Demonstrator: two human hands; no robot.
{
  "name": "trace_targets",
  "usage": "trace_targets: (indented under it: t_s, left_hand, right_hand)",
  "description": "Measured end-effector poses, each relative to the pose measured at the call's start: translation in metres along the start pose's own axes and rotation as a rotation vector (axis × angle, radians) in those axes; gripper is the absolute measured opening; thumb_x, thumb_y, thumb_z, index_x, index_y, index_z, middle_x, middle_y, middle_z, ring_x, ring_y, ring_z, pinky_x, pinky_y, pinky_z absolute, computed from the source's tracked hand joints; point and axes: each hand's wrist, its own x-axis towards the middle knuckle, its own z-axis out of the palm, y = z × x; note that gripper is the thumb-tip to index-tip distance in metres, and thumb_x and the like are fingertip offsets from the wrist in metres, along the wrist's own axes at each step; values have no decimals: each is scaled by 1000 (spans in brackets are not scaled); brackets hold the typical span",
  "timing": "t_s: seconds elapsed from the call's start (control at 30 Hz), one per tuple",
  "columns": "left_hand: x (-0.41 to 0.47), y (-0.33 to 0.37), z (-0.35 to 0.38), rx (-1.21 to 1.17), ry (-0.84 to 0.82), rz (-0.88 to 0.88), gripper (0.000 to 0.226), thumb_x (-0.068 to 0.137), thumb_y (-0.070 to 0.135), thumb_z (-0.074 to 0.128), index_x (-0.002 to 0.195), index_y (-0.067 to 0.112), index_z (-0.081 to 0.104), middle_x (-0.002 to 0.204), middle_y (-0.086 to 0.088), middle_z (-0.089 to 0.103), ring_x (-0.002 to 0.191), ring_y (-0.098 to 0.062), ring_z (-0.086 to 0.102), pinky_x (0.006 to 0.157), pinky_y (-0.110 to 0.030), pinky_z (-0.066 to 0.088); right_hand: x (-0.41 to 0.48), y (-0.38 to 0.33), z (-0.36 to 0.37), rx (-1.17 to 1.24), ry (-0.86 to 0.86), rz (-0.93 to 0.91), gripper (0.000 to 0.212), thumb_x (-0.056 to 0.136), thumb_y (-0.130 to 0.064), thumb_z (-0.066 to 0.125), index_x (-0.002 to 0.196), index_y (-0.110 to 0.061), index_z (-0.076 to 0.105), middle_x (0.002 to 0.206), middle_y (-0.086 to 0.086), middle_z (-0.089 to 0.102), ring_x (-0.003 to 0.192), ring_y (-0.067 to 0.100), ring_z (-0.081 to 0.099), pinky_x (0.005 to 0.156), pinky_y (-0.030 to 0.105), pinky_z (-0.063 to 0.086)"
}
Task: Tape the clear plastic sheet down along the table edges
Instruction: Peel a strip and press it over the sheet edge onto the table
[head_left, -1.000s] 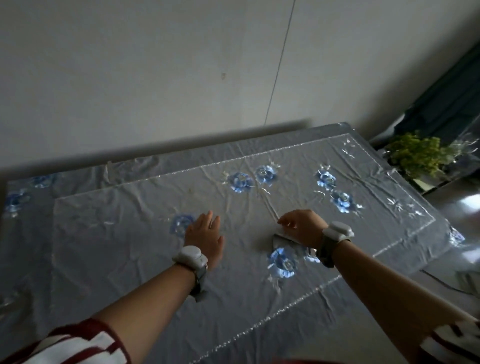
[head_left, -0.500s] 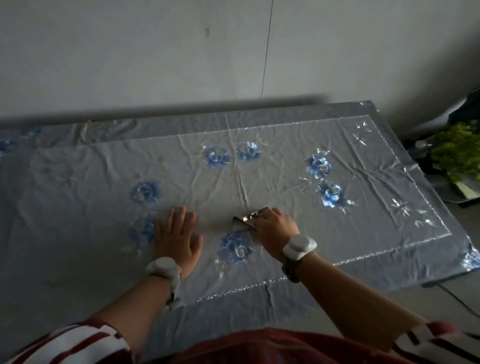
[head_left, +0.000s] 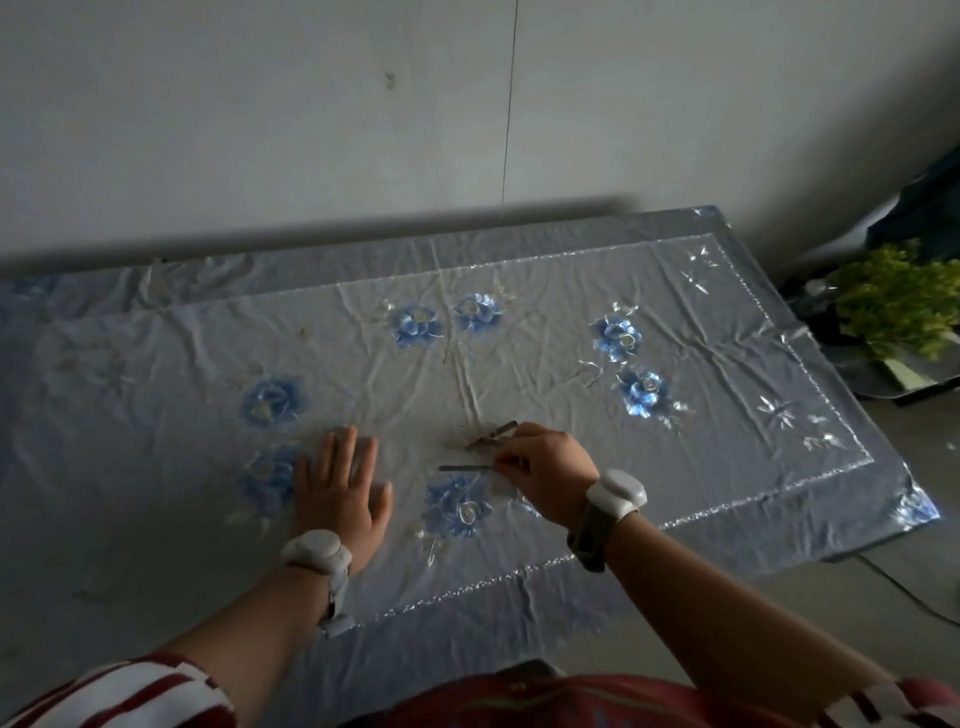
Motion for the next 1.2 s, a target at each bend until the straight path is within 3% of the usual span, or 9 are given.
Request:
trace_targets:
  t_s: [0.13,0.23,0.33,0.43,0.5,0.77,0.97,1.1,1.2]
  left_hand:
    - [6,18,-15,-188,21,-109,44,81,27,50,117,4,60,131,-22,54,120,-40,50,102,-53,33]
    - [13,56,-40,-715,-10,-233,25,90,23,50,95,4,66,92,-19,70,79,-29,67,76,-35,52]
    - [18,93,-65,-1307,-461,-317,28,96,27,43,93,6,61,64,-13,66,36,-11,55,36,-16,40]
    - [13,116,-86,-1550,-1049,-308,26,82,31,52,81,14,72,56,1,64,45,-8,48,42,-17,30]
    - [12,129,-93,-1602,-1142,-216,27,75,30,54,79,14,76,61,3,63,56,-9,46,48,-18,31]
    - [17,194,-92,-1585,-1036,6,13,76,14,63,80,6,73,58,-2,58,47,-9,47,43,-18,36]
    - [4,307,-54,-1104,-879,-4,17,88,1,48,88,11,63,68,-2,72,49,-9,59,45,-17,37]
    - [-5,364,-29,-801,-692,47,8,80,8,61,77,10,68,70,-7,72,51,-9,61,46,-15,42]
    - [-26,390,-8,-579,-561,20,14,80,21,64,75,11,74,73,-10,73,67,-18,65,69,-25,49]
  right_hand:
    - [-14,-14,-22,145,135,-15,6,79,-16,71,82,-12,74,83,-9,59,65,-2,50,66,7,37]
    - [-26,-18,-29,192,277,12,5,79,-17,72,82,-15,74,82,-9,61,62,-4,50,65,3,38]
    - [-38,-17,-32,235,473,31,3,78,-19,72,80,-17,74,79,-6,63,60,3,53,61,10,41]
    - [-51,-7,-36,272,606,51,4,77,-16,74,81,-17,75,79,-5,64,62,3,55,59,17,47]
    - [-58,2,-43,349,643,56,6,77,-17,73,83,-17,75,79,-8,64,60,5,58,57,24,52]
    - [-75,55,-79,531,572,54,6,79,-13,71,84,-14,74,75,-7,65,54,4,63,53,9,45]
    - [-106,155,-123,592,231,275,13,87,-17,62,91,-19,74,79,-14,70,66,-11,60,60,9,47]
    - [-119,215,-145,470,-5,341,17,86,-21,63,100,-17,72,83,-6,72,59,-10,59,56,3,43]
    - [-120,239,-151,295,-299,350,15,85,-24,64,95,-17,73,89,2,73,57,0,57,62,15,50]
